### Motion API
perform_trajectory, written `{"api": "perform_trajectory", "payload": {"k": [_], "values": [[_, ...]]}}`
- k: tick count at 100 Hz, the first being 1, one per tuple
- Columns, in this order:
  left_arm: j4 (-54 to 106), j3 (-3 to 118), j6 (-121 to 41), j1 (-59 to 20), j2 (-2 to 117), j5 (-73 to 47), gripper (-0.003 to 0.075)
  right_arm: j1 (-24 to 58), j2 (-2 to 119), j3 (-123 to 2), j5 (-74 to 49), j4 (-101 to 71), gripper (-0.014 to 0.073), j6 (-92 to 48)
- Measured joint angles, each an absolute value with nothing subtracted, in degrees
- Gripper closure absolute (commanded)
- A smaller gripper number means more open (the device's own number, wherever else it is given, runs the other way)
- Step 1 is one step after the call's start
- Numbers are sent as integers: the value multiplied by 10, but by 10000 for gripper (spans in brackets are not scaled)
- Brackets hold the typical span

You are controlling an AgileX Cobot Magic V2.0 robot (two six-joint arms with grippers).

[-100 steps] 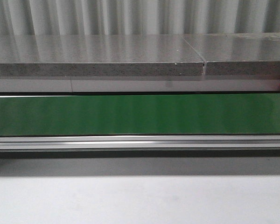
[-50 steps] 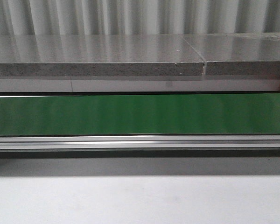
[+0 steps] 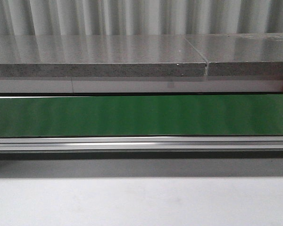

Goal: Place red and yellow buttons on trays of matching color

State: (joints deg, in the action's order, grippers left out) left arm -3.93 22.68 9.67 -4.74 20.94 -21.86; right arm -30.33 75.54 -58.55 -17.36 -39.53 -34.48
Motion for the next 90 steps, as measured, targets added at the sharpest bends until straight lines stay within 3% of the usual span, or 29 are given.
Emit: {"api": "perform_trajectory", "payload": {"k": [35, 76, 83, 90], "values": [[-39, 227, 97, -47, 209, -219, 741, -131, 620, -559, -180, -396, -20, -429], [-39, 227, 97, -47, 209, -219, 741, -112, 380, -396, -228, -397, -16, -438], [-39, 227, 97, -47, 209, -219, 741, -112, 344, -373, -237, -399, 29, -438], [-39, 227, 97, -47, 209, -219, 741, -112, 318, -355, -240, -402, 140, -438]]}}
